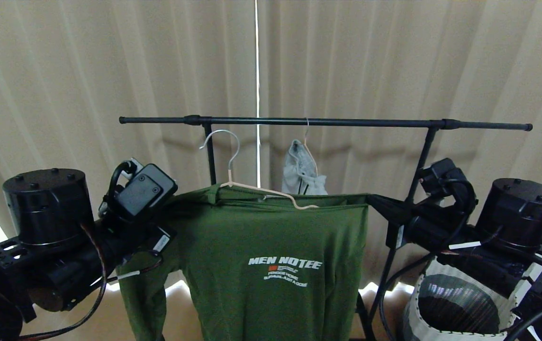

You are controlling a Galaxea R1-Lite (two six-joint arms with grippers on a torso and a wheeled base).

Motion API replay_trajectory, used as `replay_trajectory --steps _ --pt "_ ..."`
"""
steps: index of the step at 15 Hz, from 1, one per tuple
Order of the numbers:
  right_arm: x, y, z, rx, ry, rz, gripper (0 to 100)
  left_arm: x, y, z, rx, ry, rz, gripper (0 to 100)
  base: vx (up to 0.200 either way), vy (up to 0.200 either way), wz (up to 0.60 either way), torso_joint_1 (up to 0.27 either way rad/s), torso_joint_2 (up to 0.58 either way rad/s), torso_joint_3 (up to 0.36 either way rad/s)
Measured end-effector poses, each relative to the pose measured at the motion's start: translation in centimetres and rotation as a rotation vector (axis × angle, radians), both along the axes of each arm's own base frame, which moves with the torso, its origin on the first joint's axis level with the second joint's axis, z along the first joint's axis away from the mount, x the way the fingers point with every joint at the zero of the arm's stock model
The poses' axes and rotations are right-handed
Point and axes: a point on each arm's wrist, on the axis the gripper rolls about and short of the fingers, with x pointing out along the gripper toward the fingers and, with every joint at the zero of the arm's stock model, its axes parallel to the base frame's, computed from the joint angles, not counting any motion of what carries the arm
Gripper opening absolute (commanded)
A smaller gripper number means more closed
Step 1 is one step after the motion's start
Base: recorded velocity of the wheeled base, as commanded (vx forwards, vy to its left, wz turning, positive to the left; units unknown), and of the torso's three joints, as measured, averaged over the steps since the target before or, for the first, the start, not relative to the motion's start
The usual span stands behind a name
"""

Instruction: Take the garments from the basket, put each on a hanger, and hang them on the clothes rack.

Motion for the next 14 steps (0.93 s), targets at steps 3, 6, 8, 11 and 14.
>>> replay_trajectory --steps 3,6,8,11,14 --pt "-0.7 0.5 0.0 0.0 0.003 0.034 100 0.1 0.0 -0.2 0.0 0.007 0.01 0 0.0 0.0 0.0 0.0 0.0 0.0" --pt "-2.6 1.7 -0.3 -0.027 0.009 0.123 100 0.4 -0.1 -0.2 -0.011 0.006 0.029 0 0.0 0.0 0.0 0.0 0.0 0.0" --pt "-3.7 2.8 -0.4 -0.065 -0.009 0.192 100 0.5 -0.3 -0.2 -0.032 -0.004 0.027 0 0.0 0.0 0.0 0.0 0.0 0.0" --pt "-3.9 4.0 -0.1 -0.107 -0.055 0.242 100 0.8 -0.8 -0.2 -0.08 -0.026 0.02 0 0.0 0.0 0.0 0.0 0.0 0.0" --pt "-2.5 5.2 0.3 -0.158 -0.114 0.247 100 0.5 -1.7 -0.5 -0.101 -0.015 -0.003 0 0.0 0.0 0.0 0.0 0.0 0.0"
